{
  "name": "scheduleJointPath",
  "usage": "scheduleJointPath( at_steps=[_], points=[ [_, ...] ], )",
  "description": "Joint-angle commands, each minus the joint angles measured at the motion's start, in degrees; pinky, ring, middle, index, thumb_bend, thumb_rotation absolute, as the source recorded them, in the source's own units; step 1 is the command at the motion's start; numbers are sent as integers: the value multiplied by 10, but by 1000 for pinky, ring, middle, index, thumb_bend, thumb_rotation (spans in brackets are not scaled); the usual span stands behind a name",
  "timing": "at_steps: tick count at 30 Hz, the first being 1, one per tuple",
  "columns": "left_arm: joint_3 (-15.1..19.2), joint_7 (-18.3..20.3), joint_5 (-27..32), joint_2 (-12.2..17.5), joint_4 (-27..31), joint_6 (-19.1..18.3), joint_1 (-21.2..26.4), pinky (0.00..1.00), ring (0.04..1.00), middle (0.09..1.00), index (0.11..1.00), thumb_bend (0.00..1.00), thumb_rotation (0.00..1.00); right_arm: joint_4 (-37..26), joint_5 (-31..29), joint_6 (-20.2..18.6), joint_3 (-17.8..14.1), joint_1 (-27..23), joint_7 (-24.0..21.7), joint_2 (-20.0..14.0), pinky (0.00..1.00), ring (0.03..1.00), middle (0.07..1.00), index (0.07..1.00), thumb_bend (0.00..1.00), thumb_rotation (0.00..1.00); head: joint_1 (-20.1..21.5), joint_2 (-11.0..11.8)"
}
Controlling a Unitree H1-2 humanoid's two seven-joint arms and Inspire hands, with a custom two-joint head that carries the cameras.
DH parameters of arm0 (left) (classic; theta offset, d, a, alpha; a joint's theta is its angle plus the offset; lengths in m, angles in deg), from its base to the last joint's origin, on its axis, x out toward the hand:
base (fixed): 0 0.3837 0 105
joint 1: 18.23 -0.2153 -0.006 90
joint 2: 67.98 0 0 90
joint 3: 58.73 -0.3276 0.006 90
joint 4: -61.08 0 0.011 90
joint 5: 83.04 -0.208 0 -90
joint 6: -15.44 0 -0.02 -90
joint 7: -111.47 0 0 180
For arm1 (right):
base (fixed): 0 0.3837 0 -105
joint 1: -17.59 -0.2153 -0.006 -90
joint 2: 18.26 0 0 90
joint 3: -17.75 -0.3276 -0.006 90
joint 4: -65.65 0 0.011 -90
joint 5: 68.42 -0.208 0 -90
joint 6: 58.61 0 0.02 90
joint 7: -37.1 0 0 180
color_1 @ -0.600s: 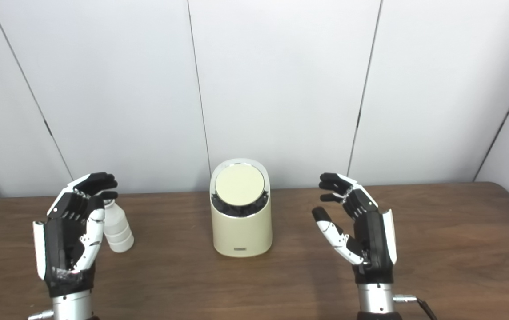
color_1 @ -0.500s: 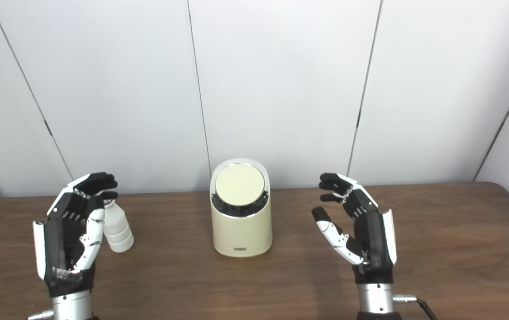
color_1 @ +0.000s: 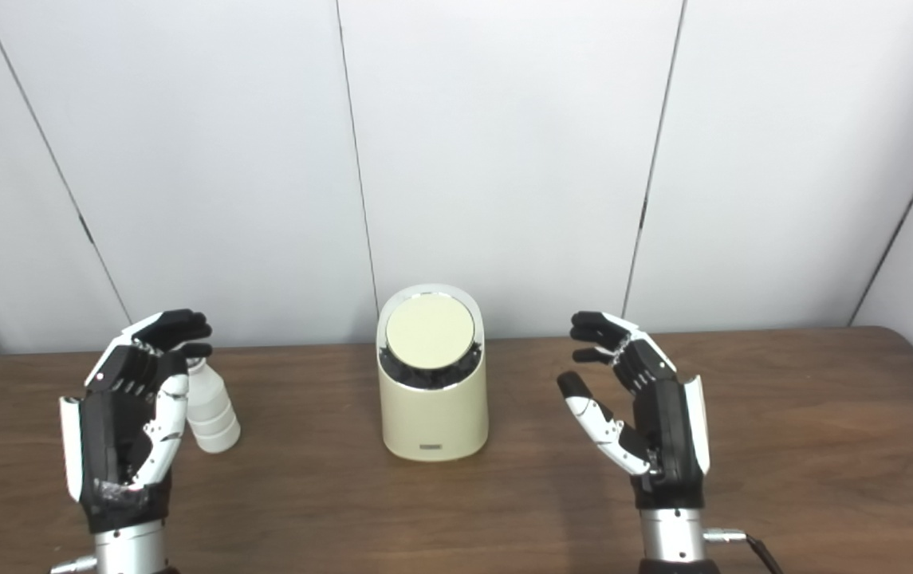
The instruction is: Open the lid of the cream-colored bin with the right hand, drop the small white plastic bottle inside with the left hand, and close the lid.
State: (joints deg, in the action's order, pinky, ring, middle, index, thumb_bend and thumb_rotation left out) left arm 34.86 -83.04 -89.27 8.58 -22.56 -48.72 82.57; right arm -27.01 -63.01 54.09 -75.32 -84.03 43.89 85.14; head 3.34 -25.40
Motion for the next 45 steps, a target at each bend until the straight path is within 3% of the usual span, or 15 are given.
scheduleJointPath(
  at_steps=[1, 3, 5, 9, 14, 18, 23, 28, 31, 35, 36, 40, 45],
  points=[
    [0, 1, -2, 1, 4, 10, 19, 598, 670, 685, 675, 287, 422, -26, -2, -2, 13, -19, -24, -14, 643, 743, 769, 748, 389, 528, 1, 0],
    [1, 0, -4, 0, 1, 10, 20, 595, 664, 682, 672, 289, 431, -31, 8, -23, 24, -23, -40, -24, 720, 804, 837, 830, 586, 703, 2, 2],
    [1, 1, -4, 1, -1, 10, 20, 594, 664, 682, 671, 291, 445, -39, 22, -45, 32, -26, -46, -28, 761, 845, 874, 863, 686, 774, 2, 4],
    [-1, 2, -1, 4, -2, 10, 20, 604, 680, 690, 677, 287, 435, -70, 46, -120, 46, -40, -71, -42, 981, 991, 989, 972, 946, 939, 5, 4],
    [-2, -1, -5, 3, -2, 10, 20, 608, 680, 690, 676, 289, 423, -120, 116, -237, 58, -67, -87, -52, 1000, 1000, 1000, 999, 999, 993, 3, 3],
    [-2, -4, -9, -1, -1, 10, 20, 595, 666, 679, 669, 288, 439, -140, 177, -303, 66, -110, -83, -48, 986, 1000, 1000, 1000, 1000, 942, 0, 2],
    [-1, -6, -10, -3, 0, 10, 21, 594, 664, 680, 669, 284, 435, -131, 218, -340, 72, -159, -74, -40, 994, 1000, 1000, 1000, 1000, 871, -2, 2],
    [0, -4, -13, -6, 4, 10, 22, 599, 670, 684, 671, 274, 440, -111, 252, -366, 79, -201, -71, -38, 718, 929, 1000, 1000, 1000, 764, -3, 1],
    [-1, -3, -13, -8, 6, 11, 22, 602, 673, 686, 672, 277, 444, -99, 262, -376, 81, -218, -70, -37, 671, 908, 1000, 1000, 1000, 706, -6, 0],
    [1, -3, -14, -15, 10, 10, 21, 596, 667, 682, 667, 284, 444, -88, 281, -394, 88, -238, -71, -38, 790, 995, 1000, 1000, 1000, 605, -8, -3],
    [1, -4, -18, -16, 10, 10, 21, 596, 667, 682, 667, 284, 444, -85, 287, -395, 90, -242, -69, -39, 790, 995, 1000, 1000, 1000, 605, -8, -3],
    [0, -1, -19, -19, 11, 10, 22, 600, 672, 687, 670, 281, 444, -65, 321, -399, 102, -258, -56, -42, 951, 1000, 1000, 1000, 1000, 573, -11, -4],
    [1, -3, -24, -25, 10, 9, 24, 598, 672, 686, 669, 280, 442, -27, 347, -400, 113, -272, -40, -41, 971, 1000, 1000, 1000, 1000, 536, -13, -4]
  ],
)
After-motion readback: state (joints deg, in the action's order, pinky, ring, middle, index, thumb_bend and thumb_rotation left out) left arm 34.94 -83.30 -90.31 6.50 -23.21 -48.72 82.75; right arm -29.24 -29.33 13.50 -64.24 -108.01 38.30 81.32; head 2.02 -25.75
